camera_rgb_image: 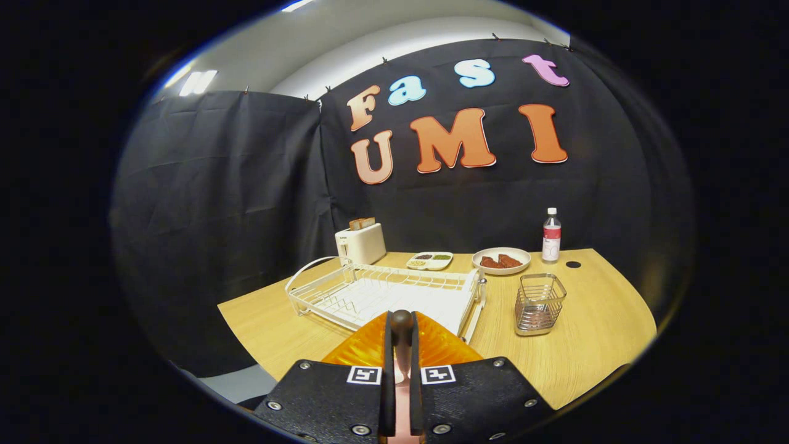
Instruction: Take the plate from the dish rack, then take the spoon from the basket and place it into the plate.
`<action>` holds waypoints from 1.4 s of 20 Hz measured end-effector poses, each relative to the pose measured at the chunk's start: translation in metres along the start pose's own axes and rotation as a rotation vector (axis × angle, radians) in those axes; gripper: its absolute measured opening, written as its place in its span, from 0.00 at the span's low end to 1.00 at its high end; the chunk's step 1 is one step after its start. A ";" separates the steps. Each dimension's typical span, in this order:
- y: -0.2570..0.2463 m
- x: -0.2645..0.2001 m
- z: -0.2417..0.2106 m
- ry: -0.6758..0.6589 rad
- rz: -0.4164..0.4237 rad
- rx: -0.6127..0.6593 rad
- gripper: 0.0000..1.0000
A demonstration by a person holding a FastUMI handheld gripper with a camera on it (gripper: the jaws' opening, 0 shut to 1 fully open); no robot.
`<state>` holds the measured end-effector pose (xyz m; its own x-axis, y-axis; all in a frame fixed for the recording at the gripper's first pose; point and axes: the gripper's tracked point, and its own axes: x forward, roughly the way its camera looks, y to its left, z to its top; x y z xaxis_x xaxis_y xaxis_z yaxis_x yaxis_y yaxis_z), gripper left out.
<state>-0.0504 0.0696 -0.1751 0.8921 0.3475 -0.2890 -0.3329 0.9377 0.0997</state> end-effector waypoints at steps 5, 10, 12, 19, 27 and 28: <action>-0.002 -0.003 -0.013 -0.001 0.026 0.026 0.09; -0.009 -0.021 -0.023 0.014 0.062 0.029 0.09; -0.009 -0.026 -0.026 0.021 0.069 0.021 0.10; -0.028 -0.037 -0.053 0.062 0.019 0.052 0.13; -0.048 -0.039 -0.054 0.047 -0.063 0.073 0.23; -0.046 -0.038 -0.049 0.035 -0.066 0.072 0.26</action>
<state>-0.0843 0.0124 -0.2155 0.8996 0.2857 -0.3303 -0.2501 0.9570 0.1468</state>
